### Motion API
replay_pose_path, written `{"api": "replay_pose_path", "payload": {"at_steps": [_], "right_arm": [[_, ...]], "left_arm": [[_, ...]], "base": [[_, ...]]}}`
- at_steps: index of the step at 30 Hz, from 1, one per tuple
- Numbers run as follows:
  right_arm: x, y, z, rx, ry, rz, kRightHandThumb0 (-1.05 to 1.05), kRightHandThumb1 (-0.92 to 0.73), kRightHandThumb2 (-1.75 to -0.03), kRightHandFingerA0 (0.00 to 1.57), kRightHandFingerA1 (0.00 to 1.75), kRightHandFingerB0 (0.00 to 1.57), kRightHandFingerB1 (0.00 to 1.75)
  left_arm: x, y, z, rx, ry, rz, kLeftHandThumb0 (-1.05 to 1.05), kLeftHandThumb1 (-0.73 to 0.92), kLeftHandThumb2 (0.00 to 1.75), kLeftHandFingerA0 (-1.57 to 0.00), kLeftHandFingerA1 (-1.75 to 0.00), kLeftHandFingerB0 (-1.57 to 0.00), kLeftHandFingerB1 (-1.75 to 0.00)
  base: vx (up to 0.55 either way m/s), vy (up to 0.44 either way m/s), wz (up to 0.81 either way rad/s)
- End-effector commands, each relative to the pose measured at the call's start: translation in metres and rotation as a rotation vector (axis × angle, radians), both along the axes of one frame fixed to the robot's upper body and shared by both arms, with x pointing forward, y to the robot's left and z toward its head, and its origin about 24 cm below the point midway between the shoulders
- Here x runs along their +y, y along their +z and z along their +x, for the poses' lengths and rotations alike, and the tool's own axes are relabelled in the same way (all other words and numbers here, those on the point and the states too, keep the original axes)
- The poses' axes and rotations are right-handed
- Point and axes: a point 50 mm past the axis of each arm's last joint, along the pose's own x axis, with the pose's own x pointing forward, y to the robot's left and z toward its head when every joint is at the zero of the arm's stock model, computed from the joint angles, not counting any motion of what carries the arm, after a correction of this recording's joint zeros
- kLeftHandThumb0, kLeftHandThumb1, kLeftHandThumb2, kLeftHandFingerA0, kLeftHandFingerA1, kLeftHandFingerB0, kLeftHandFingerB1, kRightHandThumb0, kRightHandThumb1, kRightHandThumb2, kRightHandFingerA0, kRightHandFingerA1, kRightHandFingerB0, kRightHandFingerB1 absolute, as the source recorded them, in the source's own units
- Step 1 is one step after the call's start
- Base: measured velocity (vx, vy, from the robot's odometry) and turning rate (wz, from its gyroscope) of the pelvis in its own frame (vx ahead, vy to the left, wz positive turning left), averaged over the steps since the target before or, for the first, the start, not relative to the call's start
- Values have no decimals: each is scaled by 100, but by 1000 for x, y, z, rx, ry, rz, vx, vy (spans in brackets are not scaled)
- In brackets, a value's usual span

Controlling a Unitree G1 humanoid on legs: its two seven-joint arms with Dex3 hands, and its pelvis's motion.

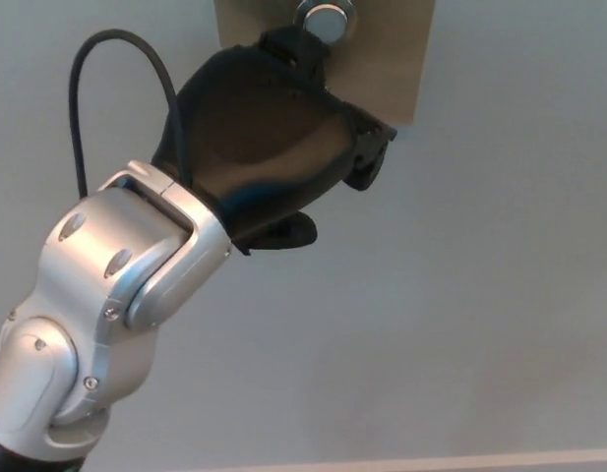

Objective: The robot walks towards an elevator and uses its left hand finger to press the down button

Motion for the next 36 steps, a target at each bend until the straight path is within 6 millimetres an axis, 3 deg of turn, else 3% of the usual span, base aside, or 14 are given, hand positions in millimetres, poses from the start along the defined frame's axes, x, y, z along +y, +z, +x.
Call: {"api": "replay_pose_path", "payload": {"at_steps": [1, 9, 10, 15, 16, 18, 19, 20, 26, 30, 31, 33, 34, 36], "right_arm": [[-8, 4, -4, 20, 2, -19, -45, -53, -57, 56, 54, 51, 36], [-10, 3, -2, 56, 14, -31, -45, -53, -57, 61, 53, 50, 36], [-9, 3, -2, 47, 19, -31, -57, -44, -81, 54, 63, 44, 49], [-8, 3, -1, 23, 35, -26, -48, -54, -57, 57, 53, 52, 36], [-8, 3, -1, 24, 35, -26, -52, -43, -82, 57, 66, 42, 50], [-8, 4, -1, 24, 36, -27, -52, -43, -82, 57, 66, 42, 50], [-8, 3, -2, 25, 33, -27, -47, -54, -57, 61, 57, 51, 36], [-7, 4, -3, 18, 27, -23, -51, -43, -80, 56, 62, 44, 50], [-4, 4, -3, 0, 48, -19, -45, -53, -57, 55, 52, 54, 36], [-5, 5, -5, -1, 42, -19, -47, -54, -57, 59, 53, 53, 36], [-5, 4, -5, 5, 31, -18, -54, -43, -80, 55, 62, 46, 50], [-3, 4, -9, 14, 11, -14, -53, -43, -79, 55, 61, 45, 50], [-3, 4, -9, 7, 19, -13, -56, -43, -79, 56, 61, 46, 50], [-2, 4, -9, 8, 30, -10, -52, -41, -80, 60, 64, 44, 50]], "left_arm": [[-1, 0, -7, 50, 16, -28, -48, 40, 52, -75, -104, -84, -76], [-9, -9, -36, 157, -89, -10, -46, 43, 53, -76, -110, -77, -74], [-10, -10, -38, 157, -97, -7, -47, 42, 53, -76, -113, -77, -75], [-12, -10, -42, 165, -105, 34, -52, 44, 54, -71, -111, -75, -69], [-12, -9, -41, 157, -105, 23, -48, 45, 54, -73, -117, -77, -74], [-13, -7, -39, 145, -104, 5, -48, 45, 54, -73, -117, -77, -74], [-12, -7, -39, 153, -106, -2, -49, 47, 55, -71, -119, -76, -77], [-12, -6, -37, 155, -106, -8, -53, 33, 84, -78, -106, -78, -85], [-12, -3, -27, 139, -85, -17, -47, 27, 76, -77, -101, -79, -84], [-9, 2, -23, 116, -53, 13, -50, 29, 77, -78, -102, -78, -83], [-9, 5, -21, 104, -44, 20, -49, 42, 53, -69, -105, -77, -82], [-8, 6, -20, 101, -37, 28, -49, 43, 53, -69, -102, -77, -82], [-8, 7, -19, 93, -39, 27, -50, 30, 82, -74, -93, -78, -83], [-8, 9, -18, 84, -39, 35, -50, 45, 53, -70, -101, -77, -81]], "base": [[0, 0, 0], [0, 0, 0], [0, 0, 0], [0, 0, 0], [0, 0, 0], [0, 0, 0], [0, 0, 0], [0, 0, 0], [0, 0, 0], [0, 0, 0], [0, 0, 0], [0, 0, 0], [0, 0, 0], [0, 0, 0]]}}
